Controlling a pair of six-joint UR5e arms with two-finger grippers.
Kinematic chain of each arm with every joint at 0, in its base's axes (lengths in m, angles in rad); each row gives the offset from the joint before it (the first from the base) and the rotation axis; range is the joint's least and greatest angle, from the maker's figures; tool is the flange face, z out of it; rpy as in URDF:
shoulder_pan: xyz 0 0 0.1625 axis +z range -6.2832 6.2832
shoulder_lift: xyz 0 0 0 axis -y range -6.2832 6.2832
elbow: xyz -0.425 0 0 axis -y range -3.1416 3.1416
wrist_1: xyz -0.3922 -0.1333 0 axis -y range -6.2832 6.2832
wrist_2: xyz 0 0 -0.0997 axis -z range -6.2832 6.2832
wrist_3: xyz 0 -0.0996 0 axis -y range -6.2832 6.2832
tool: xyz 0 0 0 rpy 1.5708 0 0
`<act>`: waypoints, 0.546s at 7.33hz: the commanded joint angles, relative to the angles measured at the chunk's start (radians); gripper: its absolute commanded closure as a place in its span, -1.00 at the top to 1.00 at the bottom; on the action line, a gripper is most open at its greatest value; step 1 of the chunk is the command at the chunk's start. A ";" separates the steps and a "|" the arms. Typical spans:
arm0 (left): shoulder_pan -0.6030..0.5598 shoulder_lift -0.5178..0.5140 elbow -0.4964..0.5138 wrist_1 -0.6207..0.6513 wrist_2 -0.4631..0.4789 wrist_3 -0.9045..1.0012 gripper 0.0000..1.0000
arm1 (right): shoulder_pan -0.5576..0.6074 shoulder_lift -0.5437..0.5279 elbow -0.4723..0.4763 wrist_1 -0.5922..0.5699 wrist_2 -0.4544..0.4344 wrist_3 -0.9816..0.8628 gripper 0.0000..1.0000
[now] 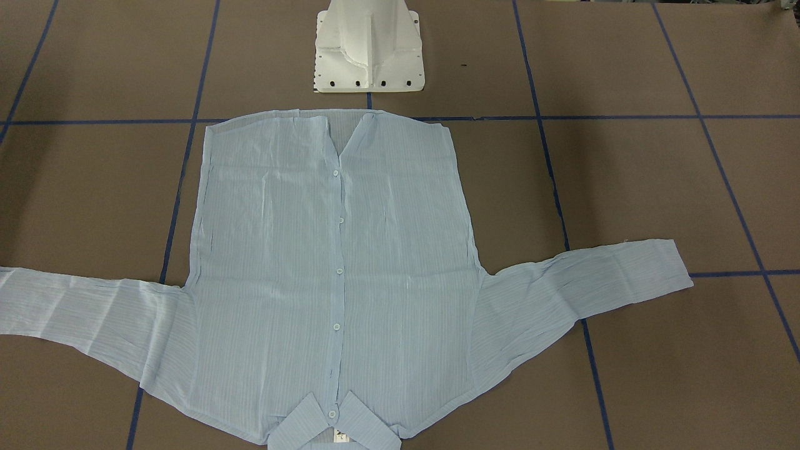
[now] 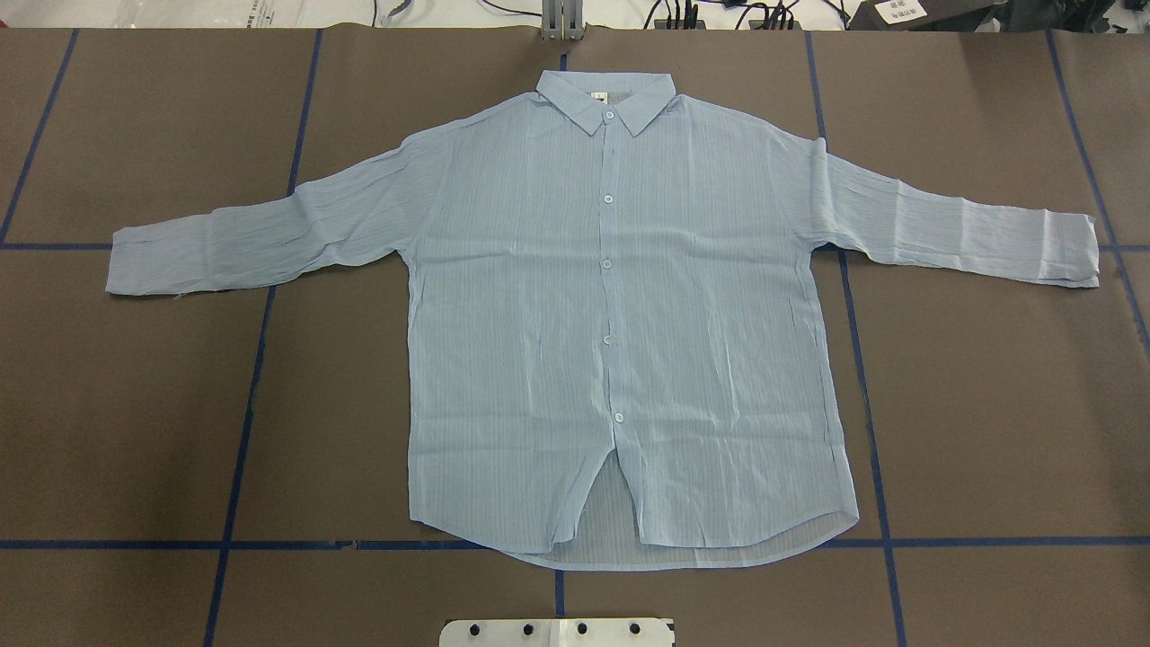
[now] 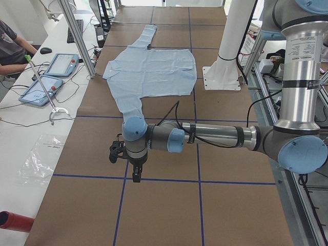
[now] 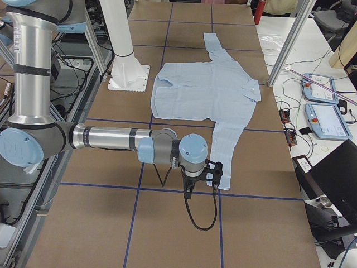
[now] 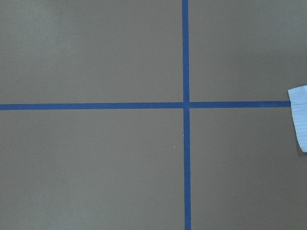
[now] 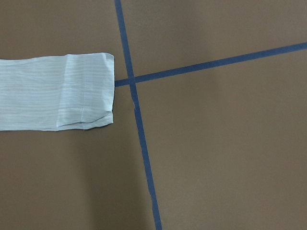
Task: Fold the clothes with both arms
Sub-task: 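Move the right gripper toward the cuff of the sleeve nearest it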
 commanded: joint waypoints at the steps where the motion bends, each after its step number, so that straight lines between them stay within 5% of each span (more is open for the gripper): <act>1: 0.000 0.000 0.000 0.000 0.000 0.003 0.98 | 0.005 -0.001 0.008 0.000 -0.002 0.000 1.00; 4: 0.000 -0.003 -0.001 -0.003 0.000 0.004 0.99 | 0.005 0.007 0.016 0.003 -0.002 0.011 1.00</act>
